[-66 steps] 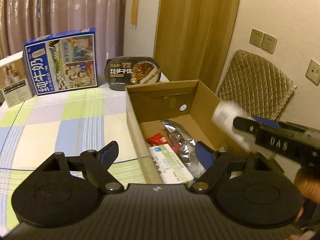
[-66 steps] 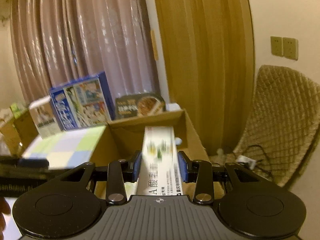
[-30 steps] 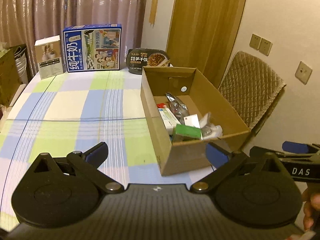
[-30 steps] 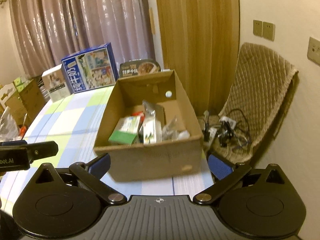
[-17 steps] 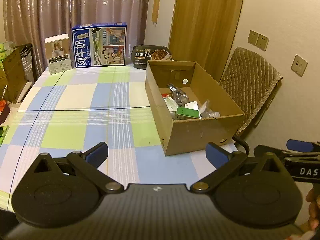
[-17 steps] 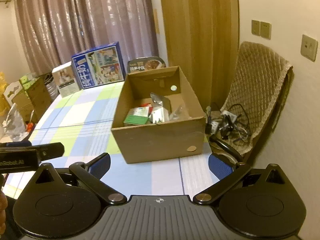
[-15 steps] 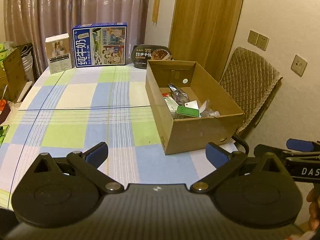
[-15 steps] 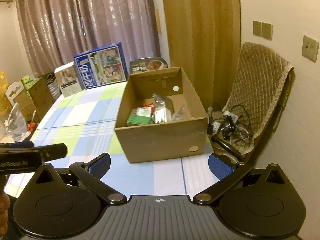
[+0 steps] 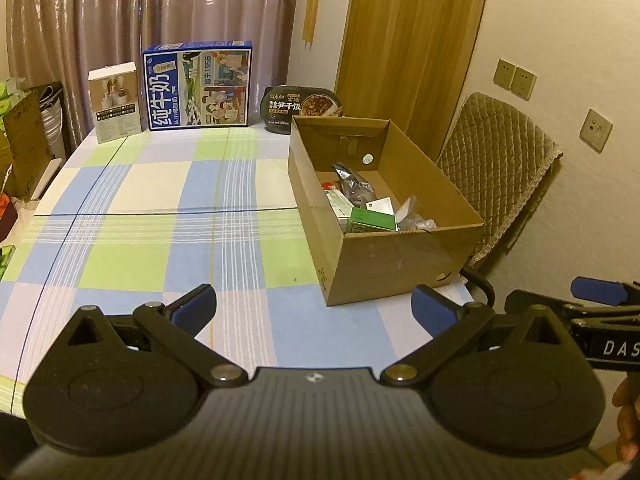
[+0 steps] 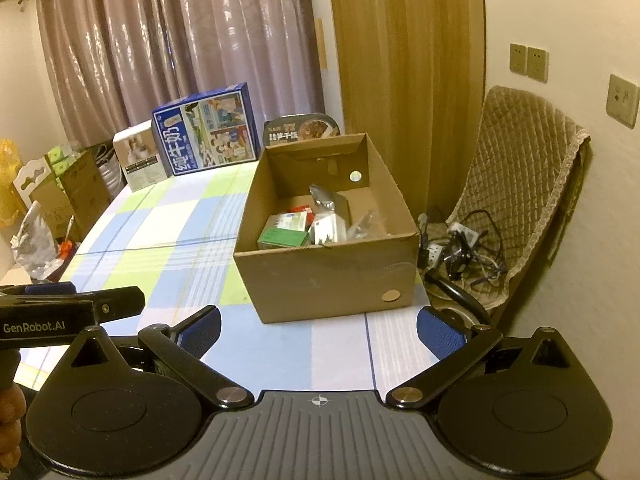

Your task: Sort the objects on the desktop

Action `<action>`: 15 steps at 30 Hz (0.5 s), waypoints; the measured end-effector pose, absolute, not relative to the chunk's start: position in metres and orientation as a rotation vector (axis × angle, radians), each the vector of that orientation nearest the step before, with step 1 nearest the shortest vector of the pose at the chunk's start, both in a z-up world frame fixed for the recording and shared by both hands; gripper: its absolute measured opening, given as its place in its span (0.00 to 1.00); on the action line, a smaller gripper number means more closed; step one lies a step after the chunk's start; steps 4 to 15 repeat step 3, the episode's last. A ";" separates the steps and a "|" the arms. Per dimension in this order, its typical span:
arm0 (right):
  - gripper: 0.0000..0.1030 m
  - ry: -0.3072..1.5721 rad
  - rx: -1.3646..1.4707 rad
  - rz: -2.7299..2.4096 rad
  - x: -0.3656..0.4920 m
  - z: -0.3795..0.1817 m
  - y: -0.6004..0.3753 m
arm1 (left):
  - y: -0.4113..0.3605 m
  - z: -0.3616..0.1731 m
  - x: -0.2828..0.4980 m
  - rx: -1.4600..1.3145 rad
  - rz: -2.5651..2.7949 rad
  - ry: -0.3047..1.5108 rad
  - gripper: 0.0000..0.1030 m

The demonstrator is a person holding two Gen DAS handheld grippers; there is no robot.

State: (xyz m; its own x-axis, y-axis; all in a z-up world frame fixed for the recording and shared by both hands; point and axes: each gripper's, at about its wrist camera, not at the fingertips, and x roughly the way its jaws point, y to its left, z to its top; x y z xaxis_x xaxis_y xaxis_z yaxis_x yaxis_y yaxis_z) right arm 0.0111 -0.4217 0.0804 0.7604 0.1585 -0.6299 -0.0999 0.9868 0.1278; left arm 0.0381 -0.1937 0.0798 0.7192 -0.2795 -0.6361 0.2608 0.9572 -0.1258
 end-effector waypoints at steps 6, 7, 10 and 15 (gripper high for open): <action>0.98 0.700 0.082 0.139 0.010 0.076 -0.420 | -0.192 0.078 0.037 -0.021 -0.300 0.689 0.99; 0.98 0.700 0.082 0.139 0.010 0.076 -0.420 | -0.192 0.078 0.037 -0.021 -0.300 0.689 0.99; 0.98 0.700 0.082 0.139 0.010 0.076 -0.420 | -0.192 0.078 0.037 -0.021 -0.300 0.689 0.99; 0.98 0.700 0.082 0.139 0.010 0.076 -0.420 | -0.192 0.078 0.037 -0.021 -0.300 0.689 0.99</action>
